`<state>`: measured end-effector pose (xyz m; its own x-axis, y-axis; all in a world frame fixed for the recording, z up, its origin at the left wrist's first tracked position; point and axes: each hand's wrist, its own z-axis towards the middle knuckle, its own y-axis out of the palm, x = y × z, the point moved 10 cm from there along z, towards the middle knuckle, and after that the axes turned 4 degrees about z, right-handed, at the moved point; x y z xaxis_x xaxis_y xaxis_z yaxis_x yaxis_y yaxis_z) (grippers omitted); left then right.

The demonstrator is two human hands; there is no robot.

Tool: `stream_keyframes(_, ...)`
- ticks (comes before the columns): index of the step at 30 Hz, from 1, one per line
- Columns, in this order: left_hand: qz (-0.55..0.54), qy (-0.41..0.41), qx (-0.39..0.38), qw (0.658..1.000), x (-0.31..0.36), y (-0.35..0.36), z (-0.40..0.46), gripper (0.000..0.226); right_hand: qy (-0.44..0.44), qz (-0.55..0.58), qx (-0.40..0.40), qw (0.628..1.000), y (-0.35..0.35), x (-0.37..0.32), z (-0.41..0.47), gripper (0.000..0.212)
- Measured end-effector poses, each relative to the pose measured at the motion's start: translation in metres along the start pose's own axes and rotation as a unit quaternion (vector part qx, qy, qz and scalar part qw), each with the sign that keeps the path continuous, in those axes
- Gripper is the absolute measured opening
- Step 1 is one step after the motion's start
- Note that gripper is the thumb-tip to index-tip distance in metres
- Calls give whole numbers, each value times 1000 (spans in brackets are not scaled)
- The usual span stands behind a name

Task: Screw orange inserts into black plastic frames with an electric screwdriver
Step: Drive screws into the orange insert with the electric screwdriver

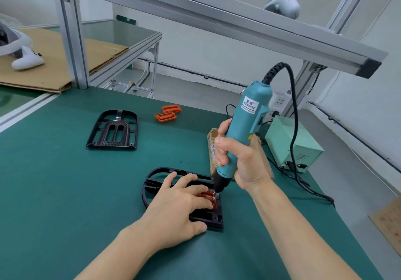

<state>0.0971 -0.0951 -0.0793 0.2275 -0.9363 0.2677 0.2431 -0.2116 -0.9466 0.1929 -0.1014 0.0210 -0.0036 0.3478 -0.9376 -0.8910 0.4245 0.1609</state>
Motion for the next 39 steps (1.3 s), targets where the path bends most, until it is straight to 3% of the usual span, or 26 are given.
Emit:
stream_keyframes(8, -13, -5, 0, 1000, -1, 0, 0, 47, -41, 35, 41, 998, -20, -7, -12, 21)
stream_keyframes(17, -10, -8, -7, 1000, -1, 0, 1, 48, -52, -11, 29, 998, -8, -10, -10, 33)
stream_keyframes(24, -11, -12, -6, 1000, -2, 0, 1, 48, -52, 0, 31, 998, -13, -10, -13, 32)
stream_keyframes(29, -11, -15, -8, 1000, -2, -1, 2, 48, -35, 31, -32, 998, -4, -8, -13, 19)
stream_keyframes(32, -15, -17, -11, 1000, -2, 0, 2, 48, -13, 36, -58, 998, -2, -4, -14, 22)
stream_keyframes(39, -16, -16, -13, 1000, -2, 0, 3, 47, -10, 76, -17, 997, -14, -2, -10, 25)
